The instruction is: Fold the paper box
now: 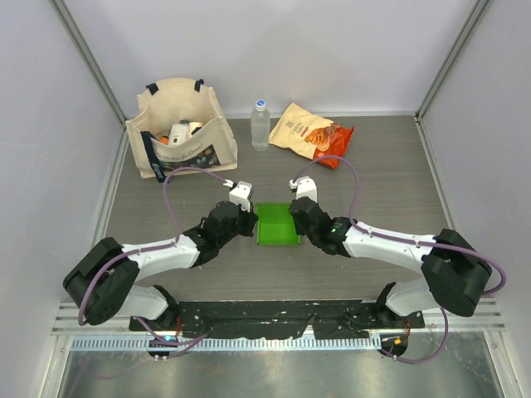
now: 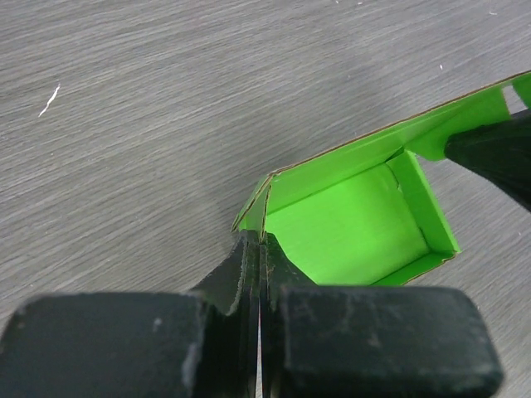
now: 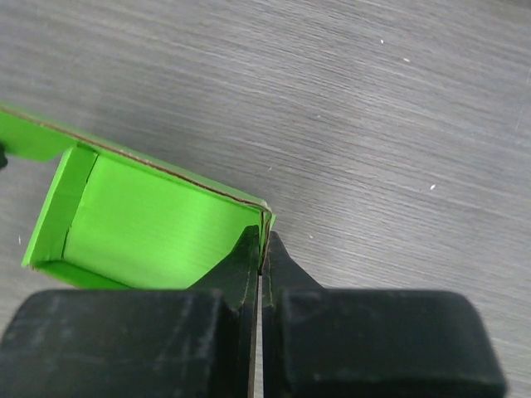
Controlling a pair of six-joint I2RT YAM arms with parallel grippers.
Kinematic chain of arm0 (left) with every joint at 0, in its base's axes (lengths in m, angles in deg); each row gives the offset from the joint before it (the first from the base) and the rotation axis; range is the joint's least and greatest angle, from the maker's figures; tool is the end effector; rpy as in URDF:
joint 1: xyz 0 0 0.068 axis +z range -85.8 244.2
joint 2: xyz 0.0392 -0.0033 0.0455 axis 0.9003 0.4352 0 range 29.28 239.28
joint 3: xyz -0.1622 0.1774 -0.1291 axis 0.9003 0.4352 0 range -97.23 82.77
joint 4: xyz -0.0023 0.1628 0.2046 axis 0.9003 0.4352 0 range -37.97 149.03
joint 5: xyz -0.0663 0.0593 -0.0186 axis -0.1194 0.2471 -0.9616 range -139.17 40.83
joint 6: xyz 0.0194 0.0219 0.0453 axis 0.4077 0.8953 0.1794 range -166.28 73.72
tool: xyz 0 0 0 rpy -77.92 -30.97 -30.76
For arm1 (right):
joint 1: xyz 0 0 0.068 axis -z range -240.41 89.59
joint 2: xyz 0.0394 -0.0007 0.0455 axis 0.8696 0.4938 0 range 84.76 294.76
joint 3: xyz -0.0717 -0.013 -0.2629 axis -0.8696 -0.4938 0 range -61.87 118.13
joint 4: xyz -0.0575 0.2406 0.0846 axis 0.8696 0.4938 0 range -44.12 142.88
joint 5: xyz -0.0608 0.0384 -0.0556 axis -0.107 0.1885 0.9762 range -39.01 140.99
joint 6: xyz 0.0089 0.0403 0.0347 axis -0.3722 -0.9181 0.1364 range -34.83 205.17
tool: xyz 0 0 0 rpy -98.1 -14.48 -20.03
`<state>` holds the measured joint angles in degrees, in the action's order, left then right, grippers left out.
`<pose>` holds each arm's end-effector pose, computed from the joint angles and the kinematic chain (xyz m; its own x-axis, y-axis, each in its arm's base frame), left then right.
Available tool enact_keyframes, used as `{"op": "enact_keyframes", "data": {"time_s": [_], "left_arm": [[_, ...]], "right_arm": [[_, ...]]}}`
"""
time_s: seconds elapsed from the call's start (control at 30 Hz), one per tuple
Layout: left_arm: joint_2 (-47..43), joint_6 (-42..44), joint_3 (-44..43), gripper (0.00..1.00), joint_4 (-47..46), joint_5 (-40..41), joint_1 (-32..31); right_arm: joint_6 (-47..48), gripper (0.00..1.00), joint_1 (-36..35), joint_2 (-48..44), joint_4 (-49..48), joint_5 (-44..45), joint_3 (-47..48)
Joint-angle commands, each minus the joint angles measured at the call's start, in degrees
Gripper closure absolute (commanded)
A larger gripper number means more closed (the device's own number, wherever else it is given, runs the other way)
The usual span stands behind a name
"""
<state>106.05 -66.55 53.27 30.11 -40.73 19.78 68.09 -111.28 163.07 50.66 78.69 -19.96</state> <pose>0.1955 -0.1843 0.1844 -0.4939 0.0041 -0.8695 0.4546 0.8537 -0.2542 0.1887 0.2058 0.2056 -0.5340 -0.2443 -0.8094 -0.3234 0.9436 -0.0715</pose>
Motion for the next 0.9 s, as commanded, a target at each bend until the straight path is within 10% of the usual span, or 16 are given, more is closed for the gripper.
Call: {"op": "enact_keyframes", "data": {"time_s": [0.0, 0.3, 0.5, 0.7, 0.87], "left_arm": [[1.54, -3.81, -0.56, 1.00, -8.06, 5.35, -1.45], [0.75, -3.90, 0.23, 1.00, -8.76, 8.87, -3.12], [-1.88, -4.51, -0.64, 0.98, -2.38, 9.57, -3.04], [-10.40, -5.14, -0.83, 0.48, 8.28, 11.95, -2.34], [-17.79, -2.49, 1.28, 0.36, 9.78, 10.46, 1.69]], "right_arm": [[-18.21, 0.99, -0.63, 2.20, -3.90, 9.29, 0.81], [-28.00, 0.99, -2.48, 4.14, 0.32, 19.14, 1.25], [-13.80, 0.99, -2.92, 3.44, -4.51, 14.24, -0.16], [1.87, 0.99, -2.92, 1.77, -3.81, 7.56, 0.10], [7.76, 0.99, -1.07, -1.30, -4.51, -3.51, -1.92]]}}
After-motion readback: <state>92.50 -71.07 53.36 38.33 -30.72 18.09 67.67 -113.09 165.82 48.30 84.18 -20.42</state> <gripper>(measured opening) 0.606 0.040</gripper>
